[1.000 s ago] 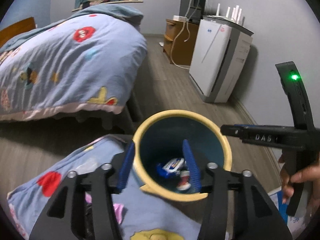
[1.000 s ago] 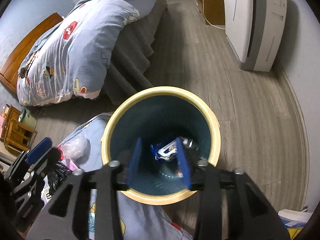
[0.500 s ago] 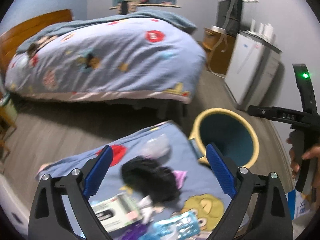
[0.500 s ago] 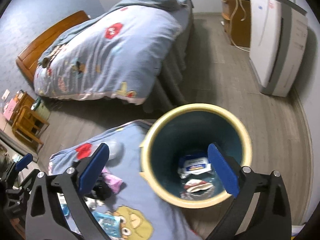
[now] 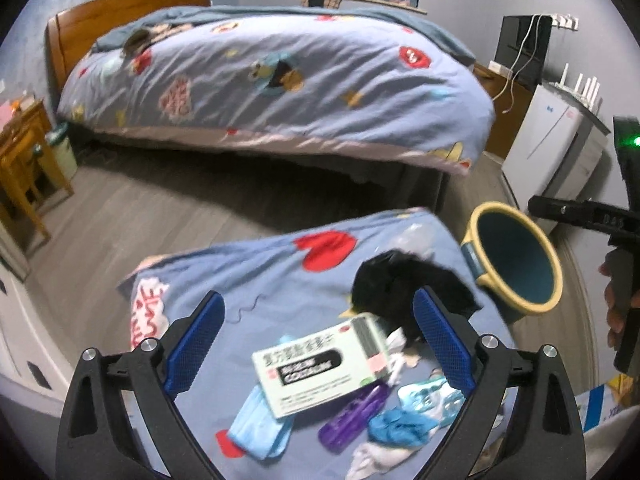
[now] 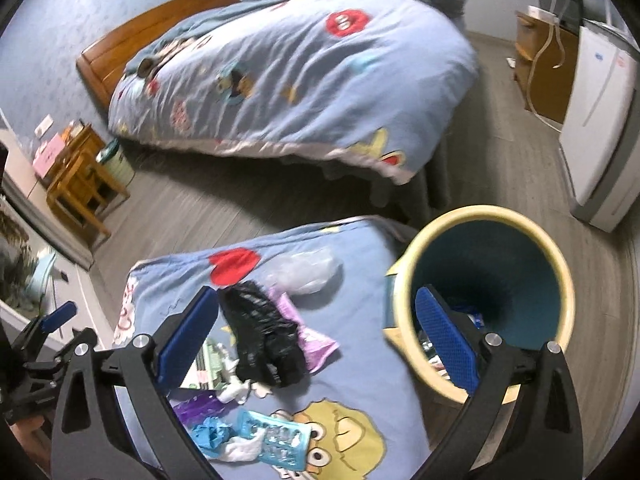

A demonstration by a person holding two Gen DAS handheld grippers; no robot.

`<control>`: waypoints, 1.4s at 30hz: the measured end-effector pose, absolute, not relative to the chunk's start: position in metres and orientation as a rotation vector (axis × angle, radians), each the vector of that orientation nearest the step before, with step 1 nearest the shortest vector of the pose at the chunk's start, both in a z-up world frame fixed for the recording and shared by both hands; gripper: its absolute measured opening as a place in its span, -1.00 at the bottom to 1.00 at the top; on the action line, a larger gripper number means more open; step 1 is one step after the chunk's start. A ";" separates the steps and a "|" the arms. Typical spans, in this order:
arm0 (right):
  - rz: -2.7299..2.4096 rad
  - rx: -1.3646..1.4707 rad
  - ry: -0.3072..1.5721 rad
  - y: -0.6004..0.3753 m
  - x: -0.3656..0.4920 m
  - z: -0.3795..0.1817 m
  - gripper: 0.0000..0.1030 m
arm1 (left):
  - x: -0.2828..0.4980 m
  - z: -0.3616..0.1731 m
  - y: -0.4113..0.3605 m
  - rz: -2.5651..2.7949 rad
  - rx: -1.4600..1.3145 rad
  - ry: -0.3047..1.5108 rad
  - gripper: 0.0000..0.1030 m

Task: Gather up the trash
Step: 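Move both open grippers back to the trash pile, then grasp the COLTALIN medicine box with the left gripper while the right grasps the black plastic bag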

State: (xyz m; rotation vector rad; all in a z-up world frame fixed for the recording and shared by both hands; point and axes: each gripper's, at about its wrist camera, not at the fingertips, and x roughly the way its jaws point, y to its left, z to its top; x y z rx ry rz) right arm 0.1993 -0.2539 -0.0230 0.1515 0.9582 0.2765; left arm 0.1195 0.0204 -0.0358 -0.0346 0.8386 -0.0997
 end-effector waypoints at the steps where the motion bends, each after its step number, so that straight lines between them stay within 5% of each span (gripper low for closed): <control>1: 0.285 0.139 0.968 -0.246 0.199 -0.026 0.89 | 0.119 -0.041 0.023 -0.100 -0.030 0.846 0.83; 22: 0.326 -0.003 1.142 -0.180 0.203 -0.083 0.89 | 0.123 -0.163 -0.017 -0.308 0.381 1.083 0.84; 34: 0.346 -0.057 1.190 -0.167 0.212 -0.109 0.87 | 0.154 -0.173 -0.023 -0.304 0.299 1.094 0.86; 42: 0.340 -0.070 1.224 -0.160 0.214 -0.126 -0.39 | 0.163 -0.172 -0.021 -0.318 0.214 1.093 0.73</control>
